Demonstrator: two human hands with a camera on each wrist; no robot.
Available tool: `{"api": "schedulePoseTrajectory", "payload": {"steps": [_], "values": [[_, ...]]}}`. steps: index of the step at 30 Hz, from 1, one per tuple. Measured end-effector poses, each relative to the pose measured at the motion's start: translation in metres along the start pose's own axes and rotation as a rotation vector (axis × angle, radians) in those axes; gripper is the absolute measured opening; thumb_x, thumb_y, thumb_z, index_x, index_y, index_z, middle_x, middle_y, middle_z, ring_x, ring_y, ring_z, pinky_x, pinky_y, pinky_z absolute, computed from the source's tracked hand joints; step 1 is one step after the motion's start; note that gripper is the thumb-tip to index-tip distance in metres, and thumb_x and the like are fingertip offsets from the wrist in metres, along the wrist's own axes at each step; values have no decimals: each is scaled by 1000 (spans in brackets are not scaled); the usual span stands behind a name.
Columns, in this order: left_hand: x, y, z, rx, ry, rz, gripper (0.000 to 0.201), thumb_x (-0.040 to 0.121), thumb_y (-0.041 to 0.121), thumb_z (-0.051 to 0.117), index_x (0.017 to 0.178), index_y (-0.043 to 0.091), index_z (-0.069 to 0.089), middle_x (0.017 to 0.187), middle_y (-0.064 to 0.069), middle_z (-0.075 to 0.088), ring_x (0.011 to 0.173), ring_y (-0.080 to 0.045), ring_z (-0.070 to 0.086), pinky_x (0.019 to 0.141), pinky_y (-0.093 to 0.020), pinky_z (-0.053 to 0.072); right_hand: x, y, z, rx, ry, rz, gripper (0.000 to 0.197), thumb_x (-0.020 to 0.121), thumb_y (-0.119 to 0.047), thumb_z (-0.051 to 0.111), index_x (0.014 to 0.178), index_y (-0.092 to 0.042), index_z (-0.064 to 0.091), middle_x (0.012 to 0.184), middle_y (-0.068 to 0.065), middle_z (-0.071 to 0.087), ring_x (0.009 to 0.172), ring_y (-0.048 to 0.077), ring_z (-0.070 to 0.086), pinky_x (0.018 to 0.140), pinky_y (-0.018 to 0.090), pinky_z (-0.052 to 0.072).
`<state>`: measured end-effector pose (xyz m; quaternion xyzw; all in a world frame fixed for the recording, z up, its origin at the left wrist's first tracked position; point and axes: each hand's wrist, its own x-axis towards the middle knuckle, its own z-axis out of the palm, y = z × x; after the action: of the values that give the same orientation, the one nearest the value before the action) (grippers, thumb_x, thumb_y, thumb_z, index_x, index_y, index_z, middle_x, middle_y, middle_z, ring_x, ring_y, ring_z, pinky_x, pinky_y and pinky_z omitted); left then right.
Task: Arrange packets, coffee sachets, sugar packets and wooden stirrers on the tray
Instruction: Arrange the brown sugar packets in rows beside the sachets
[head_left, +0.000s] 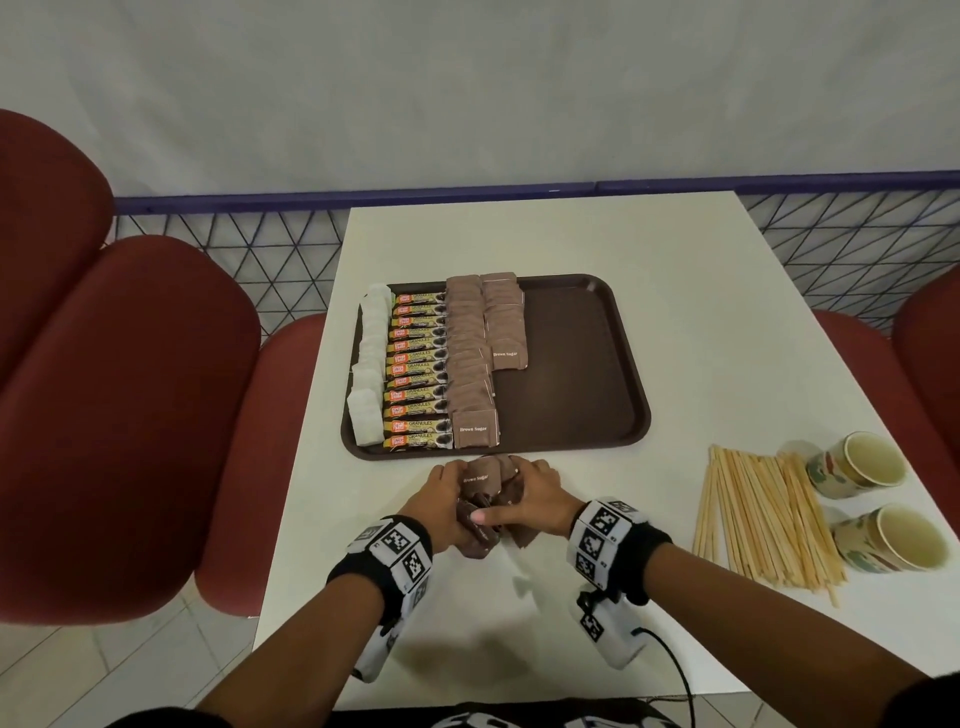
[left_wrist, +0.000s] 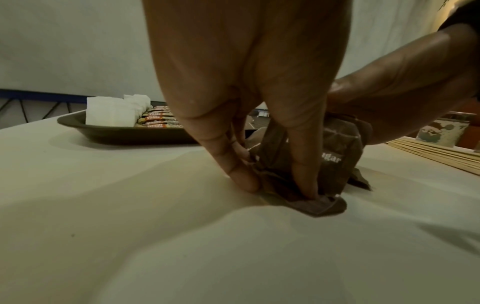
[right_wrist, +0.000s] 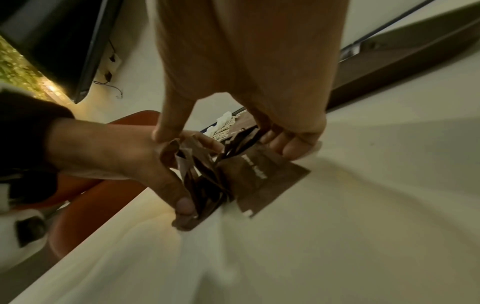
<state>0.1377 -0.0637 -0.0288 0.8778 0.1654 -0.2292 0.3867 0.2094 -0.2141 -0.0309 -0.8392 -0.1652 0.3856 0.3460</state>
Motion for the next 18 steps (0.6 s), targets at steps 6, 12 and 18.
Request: {"api": "schedulePoseTrajectory", "payload": {"steps": [6,12,18], "values": [[3,-4,-12,-16,43,-52,87,67,9,79,139,11,32,126,-13,43,107,-26,52,88,-28,44,5,1,1,-63,13,69,79,62,-59,75,126,-23,49,120,7,39,122,20,31,107,31,33],[3,-9,-10,-12,88,-64,72,75,13,74,137,14,37,121,-11,46,109,-20,48,83,-16,35,-1,-4,0,-203,10,26,57,78,-27,70,128,-12,45,128,13,34,122,28,30,102,29,31],[2,-8,-6,26,93,-69,56,77,11,71,127,13,47,106,-1,36,95,-12,42,81,-18,37,-9,-6,0,-184,-8,-12,73,69,-47,61,130,-10,43,126,14,38,123,30,34,103,30,31]]}}
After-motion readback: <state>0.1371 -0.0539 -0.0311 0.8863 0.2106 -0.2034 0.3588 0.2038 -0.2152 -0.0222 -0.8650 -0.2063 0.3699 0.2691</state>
